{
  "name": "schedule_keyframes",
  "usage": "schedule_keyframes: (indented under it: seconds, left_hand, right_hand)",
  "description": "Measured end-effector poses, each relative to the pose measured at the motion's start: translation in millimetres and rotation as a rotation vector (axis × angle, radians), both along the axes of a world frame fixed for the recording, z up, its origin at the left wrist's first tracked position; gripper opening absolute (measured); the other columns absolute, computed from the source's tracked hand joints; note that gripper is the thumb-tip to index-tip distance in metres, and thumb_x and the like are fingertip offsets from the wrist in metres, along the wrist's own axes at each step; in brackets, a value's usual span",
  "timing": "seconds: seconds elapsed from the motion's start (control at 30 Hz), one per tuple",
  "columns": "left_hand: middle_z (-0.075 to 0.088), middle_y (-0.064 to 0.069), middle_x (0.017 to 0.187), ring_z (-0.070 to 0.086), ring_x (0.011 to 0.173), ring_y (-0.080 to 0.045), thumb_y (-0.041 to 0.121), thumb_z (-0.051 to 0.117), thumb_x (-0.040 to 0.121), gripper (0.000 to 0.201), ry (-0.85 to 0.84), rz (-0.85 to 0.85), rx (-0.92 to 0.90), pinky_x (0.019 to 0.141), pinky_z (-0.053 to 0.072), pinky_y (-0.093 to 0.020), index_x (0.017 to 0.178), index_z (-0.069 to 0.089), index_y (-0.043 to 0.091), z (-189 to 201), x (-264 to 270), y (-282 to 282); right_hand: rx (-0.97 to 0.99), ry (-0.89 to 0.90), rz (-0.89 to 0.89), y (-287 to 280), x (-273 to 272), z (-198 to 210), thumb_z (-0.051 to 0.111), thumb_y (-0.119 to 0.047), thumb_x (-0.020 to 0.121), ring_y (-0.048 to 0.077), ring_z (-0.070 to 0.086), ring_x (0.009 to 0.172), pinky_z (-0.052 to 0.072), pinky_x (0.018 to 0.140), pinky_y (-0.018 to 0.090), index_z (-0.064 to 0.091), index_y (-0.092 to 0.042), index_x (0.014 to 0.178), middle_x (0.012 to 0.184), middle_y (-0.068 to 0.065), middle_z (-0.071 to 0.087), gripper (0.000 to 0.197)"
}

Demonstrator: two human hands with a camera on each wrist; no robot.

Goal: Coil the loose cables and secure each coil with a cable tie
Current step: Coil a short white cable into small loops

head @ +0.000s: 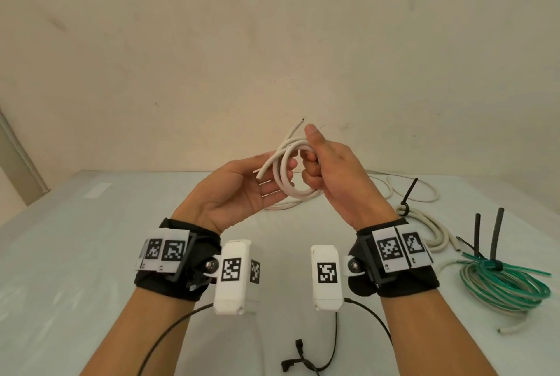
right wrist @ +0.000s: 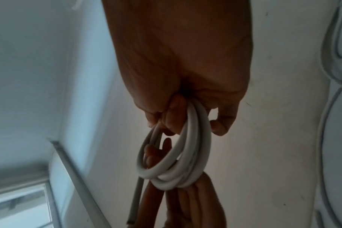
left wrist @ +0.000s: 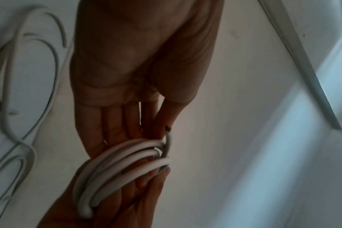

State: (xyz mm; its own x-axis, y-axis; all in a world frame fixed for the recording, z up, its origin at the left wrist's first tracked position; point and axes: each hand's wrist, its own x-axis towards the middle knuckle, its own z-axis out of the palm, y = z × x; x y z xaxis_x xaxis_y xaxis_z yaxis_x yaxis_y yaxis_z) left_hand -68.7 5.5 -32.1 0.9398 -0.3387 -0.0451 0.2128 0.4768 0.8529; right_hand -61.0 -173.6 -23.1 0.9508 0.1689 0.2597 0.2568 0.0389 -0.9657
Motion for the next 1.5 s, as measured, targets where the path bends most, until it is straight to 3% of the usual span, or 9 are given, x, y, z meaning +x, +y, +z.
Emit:
schedule_keyframes:
  seconds: [0.2,0.43,0.63,0.8,0.93,1.1,1.23,1.33,1.5]
  left_hand:
    - [0.07,-0.013,0.094,0.068,0.085,-0.023,0.016,0.053,0.097,0.039,0.0,-0.033,0.145,0.111,0.048,-0.046,0.124,0.069,-0.008,5,0,0]
    - [0.055,0.0,0.078,0.054,0.081,-0.02,0.03,0.051,0.098,0.023,-0.303,0.19,0.621,0.102,0.051,-0.052,0.101,0.061,0.009,4,-8,-32]
    - [0.056,-0.004,0.083,0.055,0.076,-0.023,0.019,0.037,0.106,0.025,-0.499,0.378,0.943,0.081,0.053,-0.057,0.101,0.057,0.006,-6,-5,-33]
    - [0.051,-0.003,0.076,0.052,0.069,-0.026,0.017,0.038,0.105,0.025,-0.567,0.398,1.09,0.078,0.053,-0.06,0.082,0.048,0.011,0,-3,-15]
    - [0.054,-0.007,0.081,0.057,0.075,-0.035,0.016,0.04,0.104,0.024,-0.573,0.332,1.222,0.074,0.051,-0.053,0.093,0.054,0.001,4,-2,-4]
    - [0.054,0.001,0.077,0.048,0.066,-0.019,0.019,0.041,0.104,0.018,-0.624,0.381,1.221,0.053,0.037,-0.023,0.099,0.054,0.007,5,-4,-7]
    - [0.053,-0.002,0.077,0.047,0.069,-0.021,0.027,0.041,0.104,0.023,-0.604,0.397,1.034,0.071,0.052,-0.051,0.102,0.053,0.007,11,-8,-9]
    - [0.05,-0.005,0.076,0.043,0.067,-0.018,0.024,0.037,0.106,0.022,-0.626,0.414,0.958,0.066,0.047,-0.051,0.099,0.048,0.006,12,-12,-10]
    - [0.052,0.001,0.074,0.044,0.06,-0.01,0.02,0.035,0.105,0.018,-0.616,0.431,0.927,0.067,0.046,-0.04,0.092,0.042,0.01,8,-8,-9]
  right_hand:
    - [-0.203,-0.128,-0.087,-1,3,-6,0.046,-0.052,0.106,0.011,0.033,0.047,0.033,0.052,0.025,0.057,-0.026,0.063,0.054,-0.006,0.035,0.052]
    - [-0.383,-0.305,-0.222,1,13,-16,0.043,-0.058,0.105,0.015,0.039,0.057,0.037,0.061,0.037,0.06,0.004,0.09,0.061,0.001,0.041,0.066]
    - [-0.345,-0.225,-0.121,9,10,-19,0.05,-0.051,0.105,0.009,0.048,0.048,0.044,0.057,0.034,0.051,-0.016,0.113,0.052,-0.011,0.052,0.035]
    - [-0.498,-0.336,0.025,8,5,-16,0.051,-0.024,0.106,0.015,0.067,0.071,0.057,0.073,0.038,0.034,-0.047,0.148,0.073,-0.002,0.062,0.051]
    - [-0.86,-0.463,-0.105,7,7,-16,0.056,-0.03,0.105,0.015,0.059,0.09,0.049,0.084,0.031,0.056,-0.03,0.139,0.109,-0.002,0.055,0.034]
    - [-0.906,-0.585,-0.205,9,8,-15,0.051,-0.032,0.107,0.021,0.058,0.085,0.051,0.078,0.041,0.069,-0.012,0.109,0.101,0.002,0.061,0.027]
    - [-0.795,-0.527,-0.17,11,3,-13,0.045,-0.029,0.11,0.02,0.063,0.067,0.052,0.063,0.039,0.058,-0.009,0.105,0.081,0.0,0.071,0.025]
    - [-0.733,-0.412,-0.094,15,-3,-8,0.041,-0.027,0.111,0.009,0.062,0.069,0.045,0.059,0.023,0.052,-0.011,0.103,0.085,0.0,0.072,0.021]
    - [-0.45,-0.063,0.152,13,-11,1,0.044,-0.038,0.11,0.012,0.075,0.086,0.055,0.091,0.041,0.059,-0.01,0.112,0.08,-0.006,0.064,0.032]
